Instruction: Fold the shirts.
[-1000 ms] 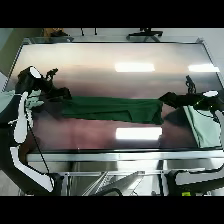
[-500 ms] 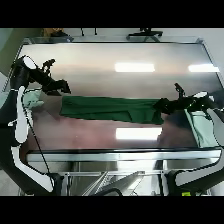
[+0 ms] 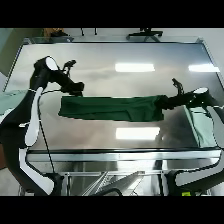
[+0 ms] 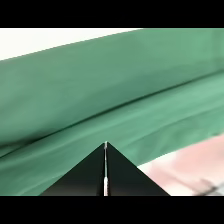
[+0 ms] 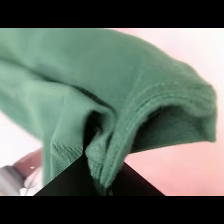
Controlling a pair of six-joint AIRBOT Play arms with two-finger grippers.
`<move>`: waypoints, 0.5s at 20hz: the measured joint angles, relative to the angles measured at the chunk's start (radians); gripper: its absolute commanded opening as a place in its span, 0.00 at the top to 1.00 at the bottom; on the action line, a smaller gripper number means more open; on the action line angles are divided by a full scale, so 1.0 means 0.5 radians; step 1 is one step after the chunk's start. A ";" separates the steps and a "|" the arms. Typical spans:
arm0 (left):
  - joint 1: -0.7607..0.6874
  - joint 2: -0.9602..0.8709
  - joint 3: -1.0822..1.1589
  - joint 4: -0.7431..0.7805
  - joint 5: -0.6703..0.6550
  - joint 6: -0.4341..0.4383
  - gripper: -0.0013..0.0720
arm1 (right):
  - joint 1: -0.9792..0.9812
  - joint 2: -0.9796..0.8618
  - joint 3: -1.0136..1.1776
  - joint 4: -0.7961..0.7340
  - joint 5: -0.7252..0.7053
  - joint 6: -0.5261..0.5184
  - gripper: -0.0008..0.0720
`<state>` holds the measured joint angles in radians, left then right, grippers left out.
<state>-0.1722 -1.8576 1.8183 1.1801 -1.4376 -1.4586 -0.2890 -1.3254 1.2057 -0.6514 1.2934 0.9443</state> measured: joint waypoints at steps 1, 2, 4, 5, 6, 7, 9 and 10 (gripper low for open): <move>-0.073 0.000 -0.060 -0.040 0.083 0.000 0.96 | -0.017 0.034 0.064 0.005 0.058 0.024 0.95; -0.158 -0.001 -0.132 -0.082 0.196 0.000 0.96 | -0.034 0.060 0.135 0.005 0.127 0.060 0.95; -0.346 -0.005 -0.273 -0.186 0.478 0.001 0.96 | -0.069 0.101 0.285 0.011 0.275 0.127 0.95; -0.454 -0.012 -0.336 -0.249 0.654 0.001 0.96 | -0.085 0.114 0.374 0.011 0.360 0.176 0.95; -0.558 -0.028 -0.376 -0.307 0.825 0.002 0.96 | -0.097 0.124 0.468 0.011 0.450 0.229 0.95; -0.662 -0.057 -0.394 -0.363 0.987 0.004 0.96 | -0.106 0.132 0.558 0.011 0.532 0.282 0.95; -0.861 -0.159 -0.350 -0.437 1.258 0.008 0.96 | -0.116 0.142 0.730 0.026 0.680 0.380 0.95; -0.948 -0.233 -0.286 -0.459 1.353 0.005 0.96 | -0.119 0.150 0.799 0.036 0.735 0.417 0.95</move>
<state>-0.6460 -1.9739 1.6752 0.9504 -0.7612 -1.4559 -0.3485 -1.2503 1.6051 -0.6334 1.6608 1.1530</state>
